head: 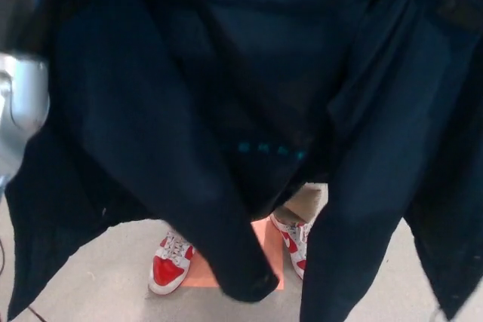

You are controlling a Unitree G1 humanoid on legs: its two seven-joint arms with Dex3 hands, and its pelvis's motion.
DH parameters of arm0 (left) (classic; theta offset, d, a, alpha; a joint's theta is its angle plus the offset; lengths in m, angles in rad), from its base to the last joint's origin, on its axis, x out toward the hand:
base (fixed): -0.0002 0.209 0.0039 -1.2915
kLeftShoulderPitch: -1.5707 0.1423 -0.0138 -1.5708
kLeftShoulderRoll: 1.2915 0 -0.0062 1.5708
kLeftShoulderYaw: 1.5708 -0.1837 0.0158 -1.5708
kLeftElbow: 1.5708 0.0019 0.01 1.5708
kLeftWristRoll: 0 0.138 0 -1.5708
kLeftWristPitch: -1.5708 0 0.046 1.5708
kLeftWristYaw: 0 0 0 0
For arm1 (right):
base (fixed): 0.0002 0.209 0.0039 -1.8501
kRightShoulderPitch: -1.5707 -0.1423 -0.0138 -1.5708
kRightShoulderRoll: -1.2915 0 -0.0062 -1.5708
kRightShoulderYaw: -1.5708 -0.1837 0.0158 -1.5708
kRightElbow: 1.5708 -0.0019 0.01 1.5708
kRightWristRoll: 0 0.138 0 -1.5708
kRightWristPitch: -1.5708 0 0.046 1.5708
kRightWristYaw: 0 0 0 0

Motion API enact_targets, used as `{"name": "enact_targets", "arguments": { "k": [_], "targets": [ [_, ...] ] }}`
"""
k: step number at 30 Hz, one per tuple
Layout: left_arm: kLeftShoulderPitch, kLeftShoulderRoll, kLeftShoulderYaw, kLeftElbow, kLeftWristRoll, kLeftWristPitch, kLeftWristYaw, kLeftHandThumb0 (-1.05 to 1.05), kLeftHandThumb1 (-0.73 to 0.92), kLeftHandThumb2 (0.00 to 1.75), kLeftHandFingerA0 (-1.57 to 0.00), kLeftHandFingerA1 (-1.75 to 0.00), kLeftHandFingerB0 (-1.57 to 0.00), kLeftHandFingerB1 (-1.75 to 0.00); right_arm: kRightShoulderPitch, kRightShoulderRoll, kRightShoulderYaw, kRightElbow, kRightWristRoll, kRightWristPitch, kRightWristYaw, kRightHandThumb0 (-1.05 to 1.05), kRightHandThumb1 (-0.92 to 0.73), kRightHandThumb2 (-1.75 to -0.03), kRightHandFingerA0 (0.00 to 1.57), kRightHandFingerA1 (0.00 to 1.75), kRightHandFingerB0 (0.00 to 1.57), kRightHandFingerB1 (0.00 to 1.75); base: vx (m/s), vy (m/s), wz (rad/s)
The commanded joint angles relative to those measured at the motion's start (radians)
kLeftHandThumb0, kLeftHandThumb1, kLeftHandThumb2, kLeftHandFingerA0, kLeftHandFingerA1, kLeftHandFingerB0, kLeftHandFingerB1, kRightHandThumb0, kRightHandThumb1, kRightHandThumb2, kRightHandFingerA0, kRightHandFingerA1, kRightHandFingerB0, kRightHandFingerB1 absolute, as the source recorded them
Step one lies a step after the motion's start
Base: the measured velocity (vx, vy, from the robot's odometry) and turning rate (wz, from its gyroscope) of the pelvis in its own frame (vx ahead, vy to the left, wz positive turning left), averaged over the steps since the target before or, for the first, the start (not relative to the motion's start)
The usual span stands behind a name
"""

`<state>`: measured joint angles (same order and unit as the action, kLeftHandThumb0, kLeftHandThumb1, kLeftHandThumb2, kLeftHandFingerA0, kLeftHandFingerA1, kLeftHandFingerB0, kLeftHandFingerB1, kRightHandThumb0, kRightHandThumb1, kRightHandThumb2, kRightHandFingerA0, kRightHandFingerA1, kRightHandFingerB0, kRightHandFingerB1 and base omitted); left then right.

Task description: A person hands a coat to the robot and the robot grabs it with both hands and holds it while the person wears the coat.

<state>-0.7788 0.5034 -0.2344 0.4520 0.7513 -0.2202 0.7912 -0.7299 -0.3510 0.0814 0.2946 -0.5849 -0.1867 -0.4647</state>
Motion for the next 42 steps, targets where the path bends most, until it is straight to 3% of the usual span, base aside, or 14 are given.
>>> {"name": "enact_targets", "arguments": {
  "k": [1,11,20,22,24,27,28,30,38,41,42],
  "targets": [
    [-0.166,0.076,0.100,0.005,0.060,-0.052,0.243,-0.39,0.86,0.66,-1.00,-1.75,-0.70,-1.68,-0.161,-0.041,-0.129,0.008,-0.017,-0.108,-0.277,-0.34,-0.89,-0.67,1.01,1.75,0.73,1.70,0.00,0.000,0.00],
    [-0.311,0.122,0.113,0.086,0.067,-0.052,0.200,-0.40,0.88,0.67,-0.99,-1.75,-0.68,-1.70,-0.321,-0.099,-0.139,0.091,-0.039,-0.100,-0.244,-0.37,-0.90,-0.68,1.04,1.75,0.75,1.73,0.00,0.000,0.00],
    [-0.491,0.170,0.077,0.289,0.084,-0.132,0.214,-0.37,0.87,0.66,-0.98,-1.75,-0.68,-1.67,-0.572,-0.167,-0.102,0.389,-0.050,-0.182,-0.272,-0.34,-0.87,-0.67,1.01,1.75,0.80,1.66,0.00,0.000,0.00],
    [-0.548,0.170,0.068,0.347,0.081,-0.145,0.211,-0.36,0.87,0.66,-0.97,-1.75,-0.65,-1.70,-0.634,-0.175,-0.087,0.459,-0.061,-0.180,-0.277,-0.34,-0.87,-0.67,0.99,1.75,0.78,1.61,0.00,0.000,0.00],
    [-0.615,0.161,0.058,0.410,0.083,-0.123,0.193,-0.40,0.89,0.68,-0.97,-1.75,-0.69,-1.63,-0.697,-0.184,-0.074,0.540,-0.062,-0.195,-0.289,-0.31,-0.84,-0.64,1.04,1.58,0.93,1.14,0.00,0.000,0.00],
    [-0.662,0.156,0.050,0.463,0.080,-0.129,0.191,-0.38,0.87,0.65,-0.98,-1.75,-0.71,-1.63,-0.743,-0.189,-0.063,0.605,-0.061,-0.211,-0.299,-0.33,-0.82,-0.70,1.03,1.62,0.96,1.19,0.00,0.000,0.00],
    [-0.692,0.162,0.039,0.493,0.085,-0.128,0.175,-0.36,0.83,0.65,-0.98,-1.75,-0.70,-1.64,-0.768,-0.191,-0.062,0.640,-0.050,-0.234,-0.291,-0.35,-0.83,-0.72,1.03,1.74,0.87,1.55,0.00,0.000,0.00],
    [-0.722,0.168,0.022,0.529,0.098,-0.122,0.179,-0.37,0.83,0.65,-0.96,-1.75,-0.68,-1.66,-0.792,-0.195,-0.050,0.678,-0.057,-0.245,-0.299,-0.34,-0.86,-0.67,1.06,1.73,0.89,1.61,0.00,0.000,0.00],
    [-0.895,0.186,-0.082,0.713,0.155,-0.089,0.208,-0.40,0.79,0.64,-0.99,-1.75,-0.67,-1.72,-0.908,-0.221,0.021,0.838,-0.082,-0.233,-0.293,-0.39,-0.87,-0.66,0.98,1.75,0.70,1.65,0.00,0.000,0.00],
    [-0.929,0.192,-0.111,0.741,0.161,-0.087,0.194,-0.41,0.79,0.64,-0.98,-1.75,-0.66,-1.72,-0.930,-0.223,0.026,0.863,-0.072,-0.227,-0.281,-0.40,-0.87,-0.66,0.96,1.75,0.69,1.65,0.00,0.000,0.00],
    [-0.946,0.192,-0.120,0.750,0.162,-0.088,0.178,-0.43,0.77,0.64,-0.98,-1.75,-0.68,-1.64,-0.945,-0.227,0.036,0.875,-0.082,-0.222,-0.291,-0.40,-0.85,-0.66,0.96,1.75,0.73,1.65,0.00,0.000,0.00]
  ]
}}
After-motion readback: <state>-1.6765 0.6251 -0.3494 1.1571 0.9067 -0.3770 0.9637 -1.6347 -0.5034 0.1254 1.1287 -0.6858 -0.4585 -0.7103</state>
